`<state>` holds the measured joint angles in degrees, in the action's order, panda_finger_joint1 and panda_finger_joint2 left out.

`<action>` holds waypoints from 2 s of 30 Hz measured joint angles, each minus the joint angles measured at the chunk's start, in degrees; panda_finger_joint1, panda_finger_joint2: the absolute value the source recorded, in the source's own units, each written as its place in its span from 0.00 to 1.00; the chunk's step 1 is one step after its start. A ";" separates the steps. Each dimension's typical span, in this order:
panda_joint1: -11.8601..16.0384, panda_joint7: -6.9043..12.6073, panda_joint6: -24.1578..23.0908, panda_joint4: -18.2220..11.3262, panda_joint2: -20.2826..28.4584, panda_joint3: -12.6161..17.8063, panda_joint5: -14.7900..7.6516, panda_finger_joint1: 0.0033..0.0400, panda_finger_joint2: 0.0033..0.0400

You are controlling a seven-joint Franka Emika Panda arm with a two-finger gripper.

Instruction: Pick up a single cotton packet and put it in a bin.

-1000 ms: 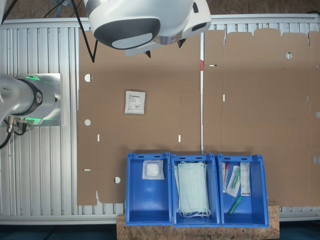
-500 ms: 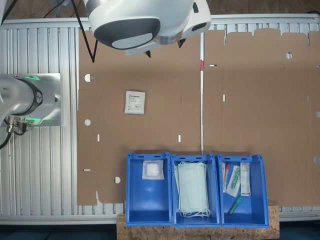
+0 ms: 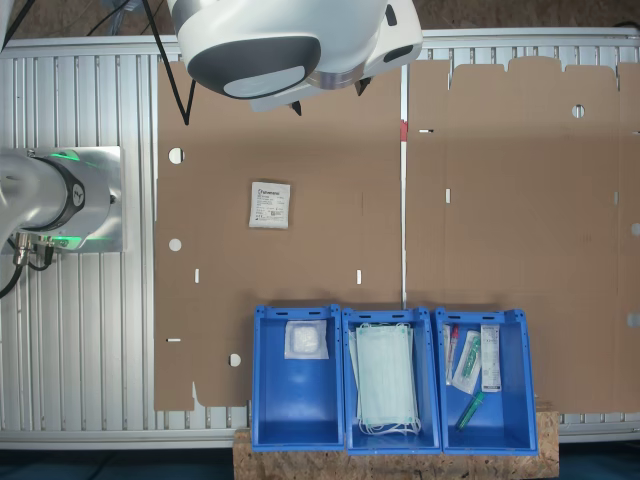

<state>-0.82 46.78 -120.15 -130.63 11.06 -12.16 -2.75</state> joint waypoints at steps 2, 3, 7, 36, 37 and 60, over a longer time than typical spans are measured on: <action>0.00 0.00 0.00 0.00 0.00 0.00 0.00 1.00 1.00; 0.00 0.00 0.00 0.00 0.00 0.00 0.00 1.00 1.00; 0.00 0.00 0.00 0.00 0.00 0.00 0.00 1.00 1.00; 0.00 0.00 -3.27 -18.58 8.01 3.09 0.00 1.00 1.00; 0.00 0.00 -3.76 -19.46 8.14 3.22 0.00 1.00 1.00; 0.28 0.00 -19.87 -30.02 2.80 4.28 0.00 1.00 1.00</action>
<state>-0.54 46.78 -140.02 -160.65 13.86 -7.88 -2.75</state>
